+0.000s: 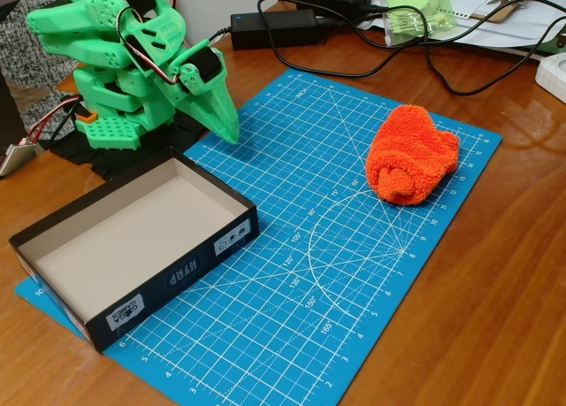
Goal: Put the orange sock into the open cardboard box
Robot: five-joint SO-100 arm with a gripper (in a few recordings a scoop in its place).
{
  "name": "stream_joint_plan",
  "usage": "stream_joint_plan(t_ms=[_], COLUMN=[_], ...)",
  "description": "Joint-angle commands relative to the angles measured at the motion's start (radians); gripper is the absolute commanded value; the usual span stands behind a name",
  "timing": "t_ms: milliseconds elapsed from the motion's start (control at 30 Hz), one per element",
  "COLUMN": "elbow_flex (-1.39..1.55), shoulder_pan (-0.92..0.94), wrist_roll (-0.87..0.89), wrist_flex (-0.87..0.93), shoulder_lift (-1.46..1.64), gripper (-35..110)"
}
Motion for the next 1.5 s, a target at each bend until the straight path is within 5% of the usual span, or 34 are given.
stream_joint_plan(t_ms=[0,933,1267,1467], elbow_flex=[0.008,0.005,-0.555,-0.908], shoulder_pan=[-0.015,-0.017,0.051,-0.051], wrist_roll=[0.002,0.005,-0.204,-0.272], wrist_flex=[0.005,0.002,-0.347,-0.379], shoulder_lift=[0.018,0.008,-0.818,-1.327], gripper=[0,0,1,22])
